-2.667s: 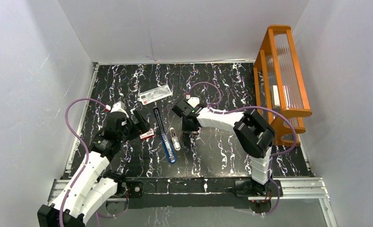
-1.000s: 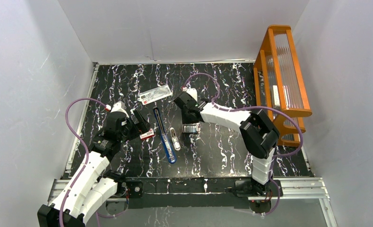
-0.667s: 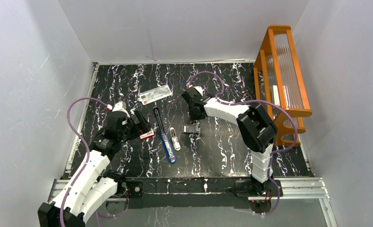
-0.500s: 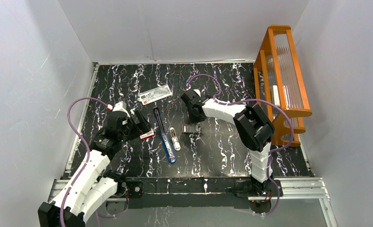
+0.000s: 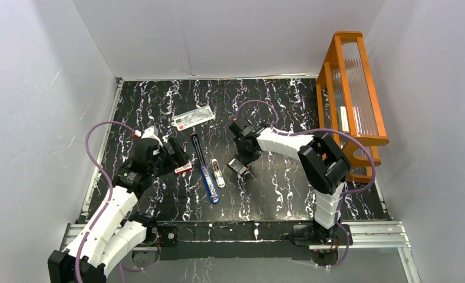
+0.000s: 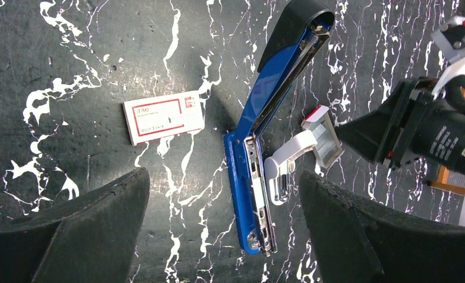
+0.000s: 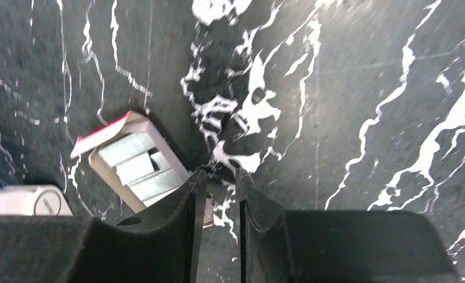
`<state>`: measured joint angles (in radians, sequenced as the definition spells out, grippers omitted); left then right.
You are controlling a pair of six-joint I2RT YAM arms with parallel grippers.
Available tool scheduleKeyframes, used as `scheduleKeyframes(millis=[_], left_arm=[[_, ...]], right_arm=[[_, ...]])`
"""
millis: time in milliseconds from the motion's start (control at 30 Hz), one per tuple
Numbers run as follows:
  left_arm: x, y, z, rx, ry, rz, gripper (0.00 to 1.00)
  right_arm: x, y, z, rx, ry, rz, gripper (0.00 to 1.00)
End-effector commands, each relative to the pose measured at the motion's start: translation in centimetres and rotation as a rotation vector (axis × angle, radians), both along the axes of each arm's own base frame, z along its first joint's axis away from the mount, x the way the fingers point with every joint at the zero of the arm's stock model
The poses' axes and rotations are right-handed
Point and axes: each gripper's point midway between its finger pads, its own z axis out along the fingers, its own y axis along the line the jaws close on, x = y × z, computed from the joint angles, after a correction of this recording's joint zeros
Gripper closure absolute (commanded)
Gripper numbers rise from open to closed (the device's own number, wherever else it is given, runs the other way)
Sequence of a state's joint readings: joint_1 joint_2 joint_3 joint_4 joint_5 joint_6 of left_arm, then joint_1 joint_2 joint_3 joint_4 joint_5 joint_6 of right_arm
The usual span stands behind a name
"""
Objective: Load the staples into the stapler
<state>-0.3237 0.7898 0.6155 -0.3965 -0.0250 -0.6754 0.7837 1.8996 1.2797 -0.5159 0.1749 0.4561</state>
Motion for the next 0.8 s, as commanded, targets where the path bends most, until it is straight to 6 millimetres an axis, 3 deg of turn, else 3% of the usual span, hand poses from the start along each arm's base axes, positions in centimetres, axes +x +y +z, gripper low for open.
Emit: scheduleKeyframes(millis=[0, 167, 300, 433, 767], left_arm=[[0.1, -0.1, -0.1, 0.003, -0.005, -0.010, 0.06], [0.2, -0.1, 0.0, 0.006, -0.005, -0.008, 0.06], [0.2, -0.1, 0.1, 0.006, -0.008, -0.010, 0.06], [0.2, 0.0, 0.0, 0.009, -0.006, -0.008, 0.06], [0.2, 0.0, 0.0, 0.010, -0.006, -0.006, 0.06]], right_arm=[[-3.2, 1.1, 1.1, 0.052, 0.057, 0.041, 0.67], [-3.6, 1.1, 1.6, 0.017, 0.017, 0.005, 0.67], [-1.9, 0.1, 4.2, -0.036, -0.089, -0.092, 0.66], [-1.5, 1.6, 6.2, 0.008, -0.137, -0.092, 0.64], [-1.8, 5.6, 5.3, 0.101, -0.098, -0.045, 0.59]])
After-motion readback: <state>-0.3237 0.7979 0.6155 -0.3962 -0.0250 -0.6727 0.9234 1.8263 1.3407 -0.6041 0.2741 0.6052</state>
